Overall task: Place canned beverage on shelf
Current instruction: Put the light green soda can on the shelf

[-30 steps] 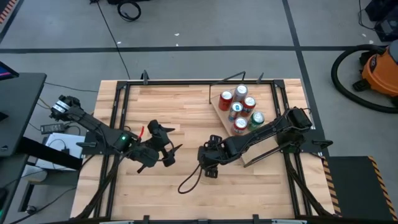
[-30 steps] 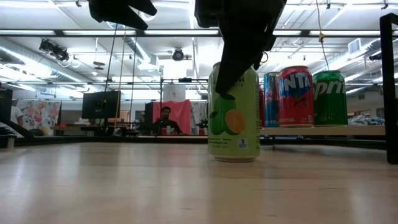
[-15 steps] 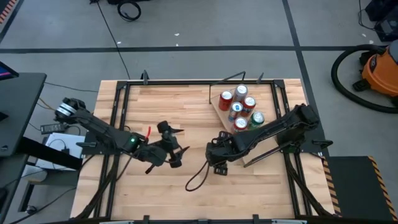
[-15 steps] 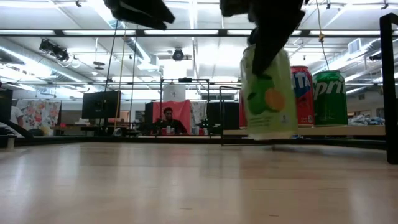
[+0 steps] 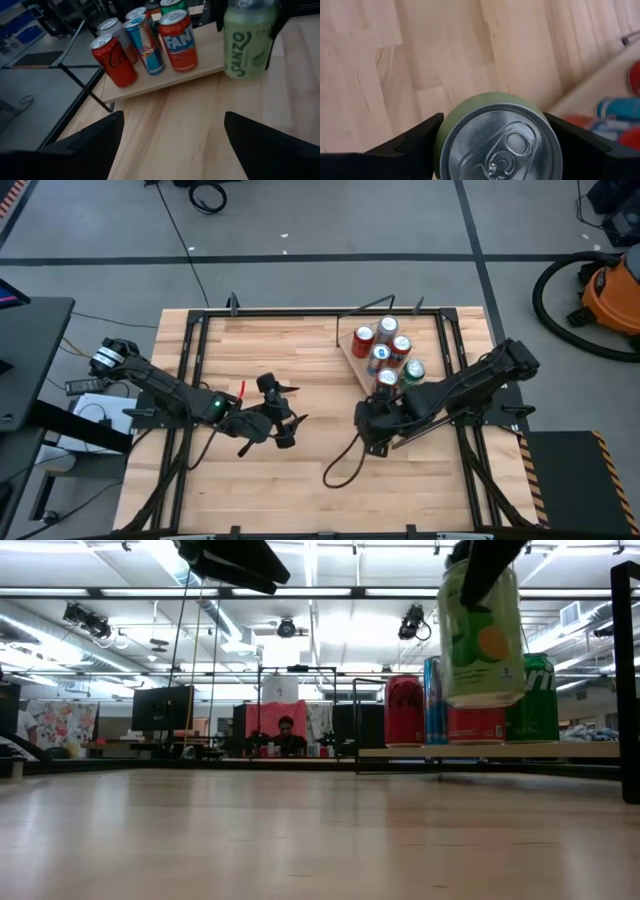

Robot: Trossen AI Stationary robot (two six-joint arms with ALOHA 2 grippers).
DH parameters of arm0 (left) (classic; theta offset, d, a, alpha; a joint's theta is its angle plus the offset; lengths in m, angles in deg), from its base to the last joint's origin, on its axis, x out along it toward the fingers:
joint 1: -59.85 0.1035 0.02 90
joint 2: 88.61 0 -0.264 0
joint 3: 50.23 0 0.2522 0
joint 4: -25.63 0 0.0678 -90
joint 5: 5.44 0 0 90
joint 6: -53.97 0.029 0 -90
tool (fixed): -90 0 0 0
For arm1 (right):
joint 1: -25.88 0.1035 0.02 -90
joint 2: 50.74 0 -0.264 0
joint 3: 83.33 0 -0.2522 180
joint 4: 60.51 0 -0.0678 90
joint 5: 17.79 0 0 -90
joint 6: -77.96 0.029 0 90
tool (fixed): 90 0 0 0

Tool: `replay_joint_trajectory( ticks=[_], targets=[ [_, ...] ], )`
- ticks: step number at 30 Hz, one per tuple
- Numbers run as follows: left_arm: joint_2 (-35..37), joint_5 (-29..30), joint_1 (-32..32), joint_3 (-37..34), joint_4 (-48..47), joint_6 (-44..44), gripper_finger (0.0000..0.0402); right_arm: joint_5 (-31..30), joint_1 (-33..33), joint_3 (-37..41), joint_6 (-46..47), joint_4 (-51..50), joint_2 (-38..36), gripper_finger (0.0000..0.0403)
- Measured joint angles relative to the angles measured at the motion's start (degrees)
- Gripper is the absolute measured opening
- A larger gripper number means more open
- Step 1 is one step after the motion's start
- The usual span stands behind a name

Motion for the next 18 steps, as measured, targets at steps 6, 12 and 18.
replay_joint_trajectory(
  ticks=[6, 12, 18],
  targets=[
    [0.02, 0.01, 0.03, 0.0, -0.01, 0.23, 0.0356, -1.08, 0.02, 7.88, 4.89, 1.12, -7.46, 0.032],
    [0.02, 0.04, 0.14, 0.0, -0.01, 0.34, 0.0356, -1.42, 0.25, 14.87, 9.22, 1.9, -13.73, 0.032],
    [0.02, 0.03, 0.14, 0.0, -0.01, 0.41, 0.0356, -2.24, 0.53, 20.48, 11.28, 2.38, -17.63, 0.032]
  ],
)
